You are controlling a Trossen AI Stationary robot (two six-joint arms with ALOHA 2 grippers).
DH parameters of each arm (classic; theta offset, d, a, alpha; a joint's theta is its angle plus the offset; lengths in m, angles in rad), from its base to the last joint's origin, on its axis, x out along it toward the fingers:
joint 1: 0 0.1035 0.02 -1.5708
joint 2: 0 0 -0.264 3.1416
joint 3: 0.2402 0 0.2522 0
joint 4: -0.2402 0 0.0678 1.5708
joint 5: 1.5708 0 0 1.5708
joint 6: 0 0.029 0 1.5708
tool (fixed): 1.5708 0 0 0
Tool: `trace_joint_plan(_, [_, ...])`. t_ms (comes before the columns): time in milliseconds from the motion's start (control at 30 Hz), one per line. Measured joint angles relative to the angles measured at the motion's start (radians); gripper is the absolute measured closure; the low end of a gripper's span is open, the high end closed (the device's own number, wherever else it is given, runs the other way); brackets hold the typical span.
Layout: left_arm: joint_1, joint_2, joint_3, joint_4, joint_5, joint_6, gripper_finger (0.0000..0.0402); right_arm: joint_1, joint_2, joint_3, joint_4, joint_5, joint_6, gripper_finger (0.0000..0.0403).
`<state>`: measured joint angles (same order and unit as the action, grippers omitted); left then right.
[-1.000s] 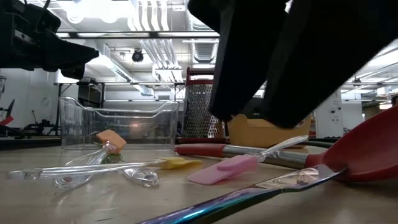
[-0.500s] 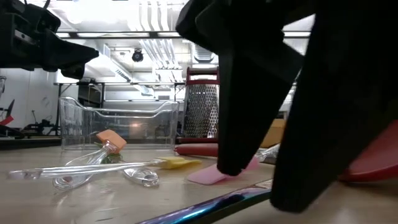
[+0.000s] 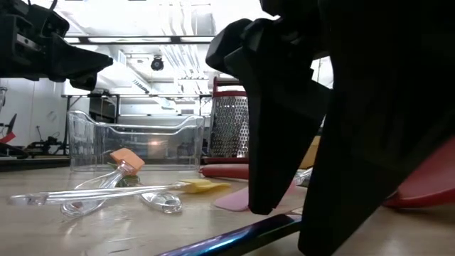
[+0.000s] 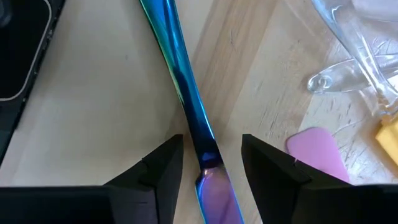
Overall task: Pick & Place Kitchen Items
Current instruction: Put the blue knife into the yellow bin
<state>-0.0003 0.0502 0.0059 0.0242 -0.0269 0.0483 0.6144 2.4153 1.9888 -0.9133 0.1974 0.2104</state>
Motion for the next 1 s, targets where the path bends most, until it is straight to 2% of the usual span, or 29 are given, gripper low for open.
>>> trace_joint_plan(433, [0.0, 0.0, 0.0, 0.0, 0.0, 0.0, 0.0339, -0.027, -0.001, -0.008, -0.001, -0.097, -0.001, 0.0305])
trace_joint_plan(767, [0.0, 0.0, 0.0, 0.0, 0.0, 0.0, 0.0339, -0.036, -0.001, -0.016, -0.001, -0.097, -0.001, 0.0344])
trace_joint_plan(1000, [0.0, 0.0, 0.0, 0.0, 0.0, 0.0, 0.0339, -0.036, 0.0, -0.015, -0.004, -0.079, -0.001, 0.0352])
